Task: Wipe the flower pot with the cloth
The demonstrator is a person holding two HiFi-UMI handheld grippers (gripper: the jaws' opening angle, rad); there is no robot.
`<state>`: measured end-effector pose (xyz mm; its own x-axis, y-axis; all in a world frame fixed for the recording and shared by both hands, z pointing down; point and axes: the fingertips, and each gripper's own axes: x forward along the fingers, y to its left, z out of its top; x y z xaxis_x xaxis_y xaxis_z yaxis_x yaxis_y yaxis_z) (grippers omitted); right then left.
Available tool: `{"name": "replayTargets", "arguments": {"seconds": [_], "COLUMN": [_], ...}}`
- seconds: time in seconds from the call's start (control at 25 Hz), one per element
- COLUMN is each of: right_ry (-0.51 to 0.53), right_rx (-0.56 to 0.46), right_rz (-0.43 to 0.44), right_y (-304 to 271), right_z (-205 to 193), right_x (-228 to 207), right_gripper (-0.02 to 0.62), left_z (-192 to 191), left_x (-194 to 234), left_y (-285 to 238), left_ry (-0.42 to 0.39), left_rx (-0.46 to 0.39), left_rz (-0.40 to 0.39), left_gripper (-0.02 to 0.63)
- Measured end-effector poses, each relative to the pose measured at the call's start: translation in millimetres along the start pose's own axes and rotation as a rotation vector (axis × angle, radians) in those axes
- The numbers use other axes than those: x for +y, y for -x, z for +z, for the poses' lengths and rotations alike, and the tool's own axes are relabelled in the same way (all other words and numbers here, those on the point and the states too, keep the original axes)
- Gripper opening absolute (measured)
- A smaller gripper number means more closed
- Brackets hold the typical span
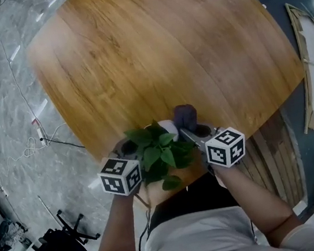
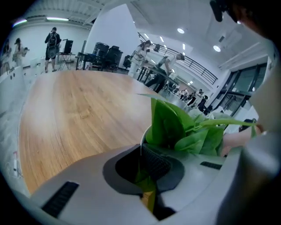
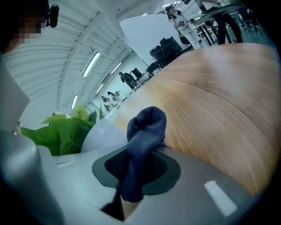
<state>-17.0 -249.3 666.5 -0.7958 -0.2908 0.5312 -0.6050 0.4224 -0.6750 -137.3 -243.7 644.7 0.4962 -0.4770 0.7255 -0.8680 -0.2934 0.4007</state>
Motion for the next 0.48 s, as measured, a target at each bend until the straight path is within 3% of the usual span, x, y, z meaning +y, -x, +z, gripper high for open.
{"name": "replayTargets", "arguments": {"seconds": [0.08,0.32,0.48], "right_ry": [-0.014,-0.055,-0.086], "right_rx": [0.01,-0.055,-0.008], "right_rz": [0.022,0.257,0.193], "right_y": [-1.8,25.6,13.0], "right_z": [1.0,46.2,26.4], "right_x": [-0.9,65.3,30.3], "right_gripper": [0.063,0.063,0.061], "left_z": [2.0,1.3,6.6], "left_x": [-3.4,-12.7,-23.8], "left_y": [-1.6,-2.6,-2.2], "left_ry": [-0.074,-0.24,-0.293], "left_rx": [0.005,0.035,0.022], "left_rz": [0.002,0.01,-0.003], "left_gripper": [0.015,0.015,0.015]}}
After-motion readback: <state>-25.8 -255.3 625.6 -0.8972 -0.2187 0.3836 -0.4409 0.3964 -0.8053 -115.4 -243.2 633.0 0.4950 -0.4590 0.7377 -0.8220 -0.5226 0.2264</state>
